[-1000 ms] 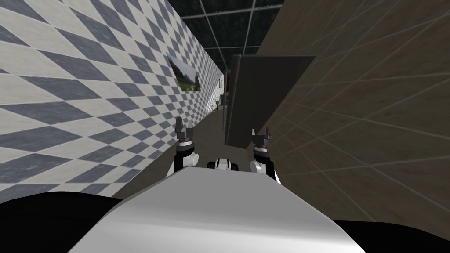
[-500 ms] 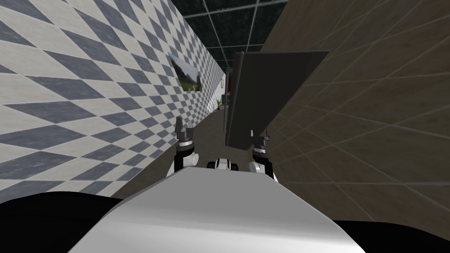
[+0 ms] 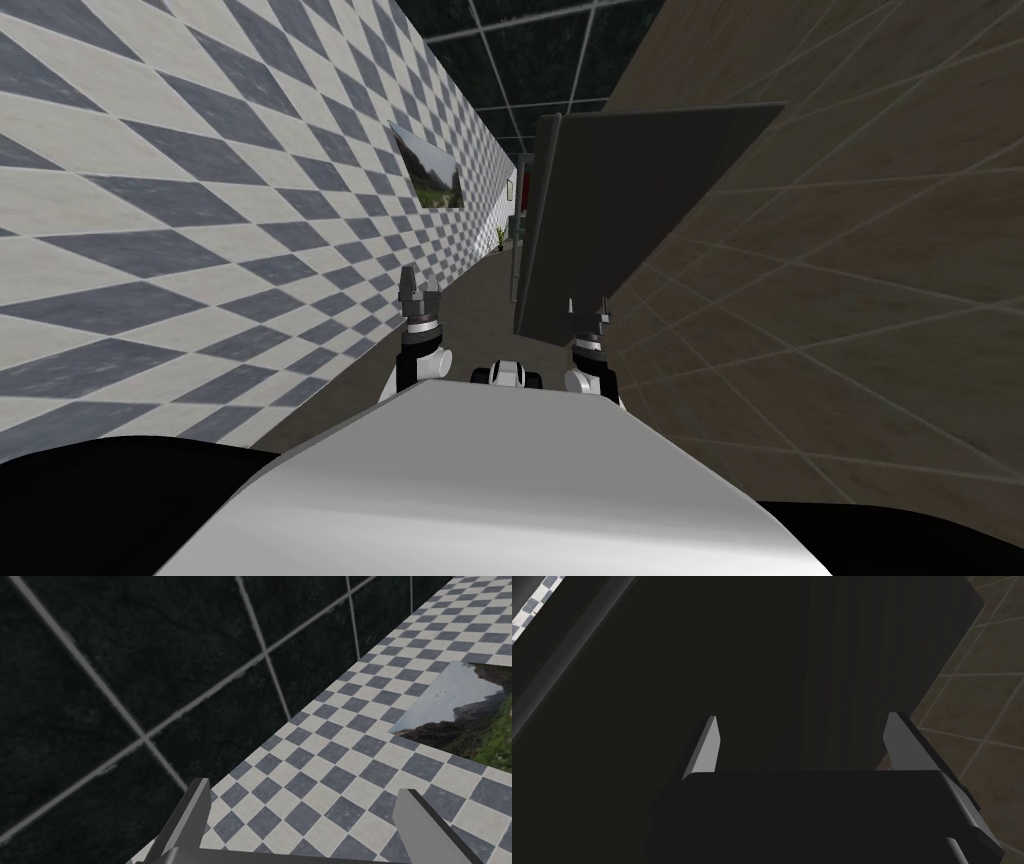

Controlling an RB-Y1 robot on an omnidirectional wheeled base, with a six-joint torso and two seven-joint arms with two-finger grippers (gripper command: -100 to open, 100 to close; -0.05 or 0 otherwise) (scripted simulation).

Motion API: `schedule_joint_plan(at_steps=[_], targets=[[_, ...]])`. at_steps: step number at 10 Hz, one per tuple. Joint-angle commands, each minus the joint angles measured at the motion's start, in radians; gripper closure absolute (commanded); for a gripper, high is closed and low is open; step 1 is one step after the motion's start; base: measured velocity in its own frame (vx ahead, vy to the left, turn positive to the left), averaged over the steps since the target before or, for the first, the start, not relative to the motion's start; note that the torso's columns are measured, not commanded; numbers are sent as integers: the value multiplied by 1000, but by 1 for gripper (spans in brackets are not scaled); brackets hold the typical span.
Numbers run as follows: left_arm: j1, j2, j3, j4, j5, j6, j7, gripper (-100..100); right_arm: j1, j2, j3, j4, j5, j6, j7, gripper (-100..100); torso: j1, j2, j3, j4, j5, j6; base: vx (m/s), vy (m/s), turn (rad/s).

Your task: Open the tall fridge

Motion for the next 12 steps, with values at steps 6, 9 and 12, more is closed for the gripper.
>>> schedule_joint_plan(at_steps=[6,9,12], targets=[[0,0,0,0,0,0,0,0,-2,-9,27,67,-88,-44,-207,-100,0,-1,-1,0,0,0,49,-11,63],[0,0,0,0,0,0,0,0,-3,-11,39,94,-124,-59,-285,-100,-1,-1,0,0,0,0,45,-12,62],[0,0,0,0,0,0,0,0,-5,-12,51,121,-161,-74,-364,-100,-1,-1,-1,0,0,0,45,-12,65]])
